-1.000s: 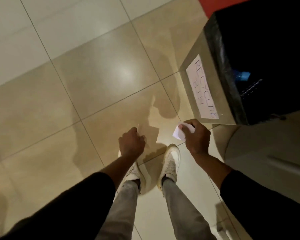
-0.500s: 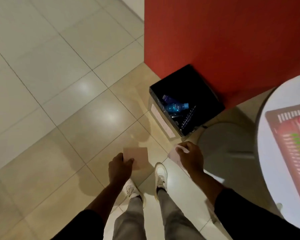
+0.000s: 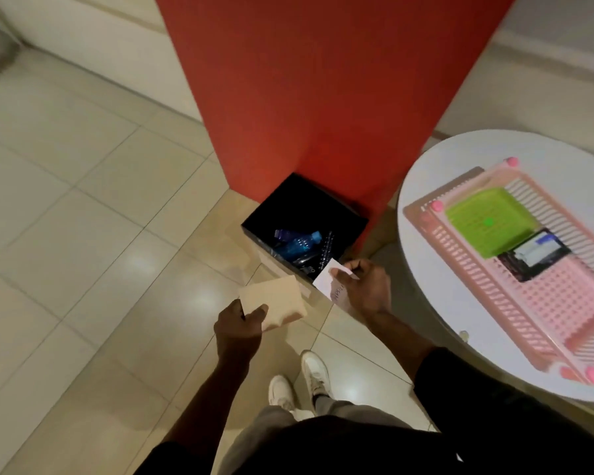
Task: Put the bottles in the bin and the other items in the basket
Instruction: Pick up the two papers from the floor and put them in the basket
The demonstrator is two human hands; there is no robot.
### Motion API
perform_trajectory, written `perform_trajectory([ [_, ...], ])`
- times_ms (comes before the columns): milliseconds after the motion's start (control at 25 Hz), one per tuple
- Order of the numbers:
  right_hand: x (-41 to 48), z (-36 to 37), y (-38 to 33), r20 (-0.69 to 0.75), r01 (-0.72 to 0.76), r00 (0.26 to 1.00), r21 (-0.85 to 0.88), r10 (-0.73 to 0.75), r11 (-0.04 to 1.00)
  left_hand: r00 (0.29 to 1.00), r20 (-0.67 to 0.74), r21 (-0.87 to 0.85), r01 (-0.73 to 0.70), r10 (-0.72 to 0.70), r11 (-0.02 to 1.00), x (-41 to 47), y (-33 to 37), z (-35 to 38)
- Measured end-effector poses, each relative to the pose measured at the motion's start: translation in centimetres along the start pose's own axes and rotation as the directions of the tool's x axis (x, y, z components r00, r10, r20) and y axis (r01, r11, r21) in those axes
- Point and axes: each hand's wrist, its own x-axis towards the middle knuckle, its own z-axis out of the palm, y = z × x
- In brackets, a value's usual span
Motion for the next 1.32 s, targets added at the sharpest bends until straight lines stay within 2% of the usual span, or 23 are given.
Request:
perform_trajectory([
  [120,-2.1,-3.4,0.6,-0.075,-0.099,0.992,0.059,0.103,0.993,0.994,0.1,0.007,-0.055,0.054,0.998,-0.8,2.7,1.2],
  [160,-2.2,-3.7,0.5,-0.07,-0.115,0.99,0.071,0.12,0.991,0.994,0.095,-0.03,-0.044,0.047,0.999,-0.5,3.0,1.2],
  [320,-4.8,-8.0,2.2,-0.234,-0.21,0.939,0.191,0.252,0.959,0.969,0.233,-0.112,-0.057,0.082,0.992,-1.3,5.9,3.1],
  [360,-5.0,-8.1,2.2,-0.217,-0.21,0.942,0.207,0.254,0.956,0.972,0.22,-0.143,-0.058,0.089,0.988,-1.2,6.3,2.8],
  [480,-7.1,-10.7,4.0,-0.306,-0.268,0.877,0.33,0.371,0.905,0.929,0.335,-0.165,-0.107,0.158,0.98,-3.1,8.2,5.5],
  [600,-8.7,-13.9,6.5,-0.428,-0.264,0.776,0.449,0.464,0.854,0.885,0.436,-0.166,-0.102,0.166,0.981,-5.8,10.2,9.3],
  [720,-8.5,-17.4,8.0,-0.471,-0.257,0.703,0.531,0.533,0.807,0.834,0.535,-0.154,-0.059,0.133,0.986,-7.4,12.1,12.6],
  [800,-7.6,-20.9,10.0,-0.488,-0.245,0.672,0.563,0.557,0.789,0.784,0.604,-0.147,-0.067,0.143,0.987,-8.3,13.9,16.5],
  [920,-6.1,-25.0,12.5,-0.488,-0.266,0.645,0.578,0.588,0.771,0.742,0.625,-0.176,-0.169,0.243,0.97,-9.7,16.8,21.0],
  [1120,-1.9,-31.3,16.9,-0.435,-0.292,0.683,0.574,0.587,0.765,0.746,0.614,-0.172,-0.192,0.258,0.966,-12.1,20.2,29.6],
  [1320,2.4,-33.3,20.0,-0.332,-0.377,0.735,0.524,0.591,0.764,0.807,0.516,-0.152,-0.244,0.287,0.958,-12.7,21.3,33.6],
])
